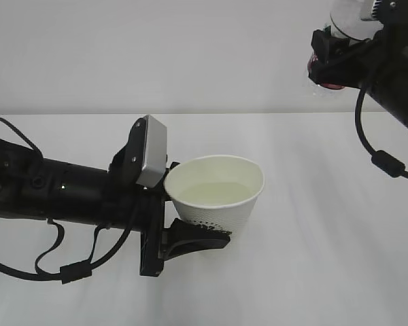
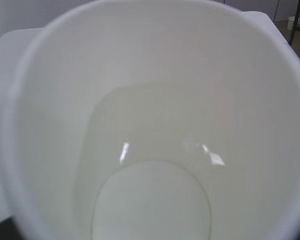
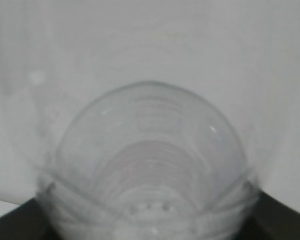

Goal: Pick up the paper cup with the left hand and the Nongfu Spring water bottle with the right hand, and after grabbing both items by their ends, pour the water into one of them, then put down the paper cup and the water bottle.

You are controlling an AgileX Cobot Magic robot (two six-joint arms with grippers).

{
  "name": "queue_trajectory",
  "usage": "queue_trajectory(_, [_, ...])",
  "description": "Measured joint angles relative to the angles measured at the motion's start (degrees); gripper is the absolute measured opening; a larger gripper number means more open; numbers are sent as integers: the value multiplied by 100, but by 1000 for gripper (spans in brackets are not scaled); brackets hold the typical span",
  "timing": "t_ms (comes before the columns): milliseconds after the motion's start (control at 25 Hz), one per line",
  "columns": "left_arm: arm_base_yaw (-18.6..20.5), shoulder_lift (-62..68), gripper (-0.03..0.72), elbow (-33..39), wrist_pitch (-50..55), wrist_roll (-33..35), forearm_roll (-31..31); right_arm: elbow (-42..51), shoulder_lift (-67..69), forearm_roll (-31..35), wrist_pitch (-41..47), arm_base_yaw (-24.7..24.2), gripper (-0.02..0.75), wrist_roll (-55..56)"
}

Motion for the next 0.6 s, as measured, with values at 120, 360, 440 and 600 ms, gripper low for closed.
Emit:
queue_trajectory(120, [0, 0, 484, 0, 0, 0, 0, 0, 0, 48, 0, 0, 479, -76])
queue_trajectory(360, [0, 0, 484, 0, 0, 0, 0, 0, 0, 260, 25, 0, 479, -89])
queue_trajectory(440, [0, 0, 484, 0, 0, 0, 0, 0, 0, 269, 104, -42, 479, -98])
queue_trajectory(600, [0, 0, 484, 0, 5, 0, -9, 0, 0, 281, 332, -249, 479, -98])
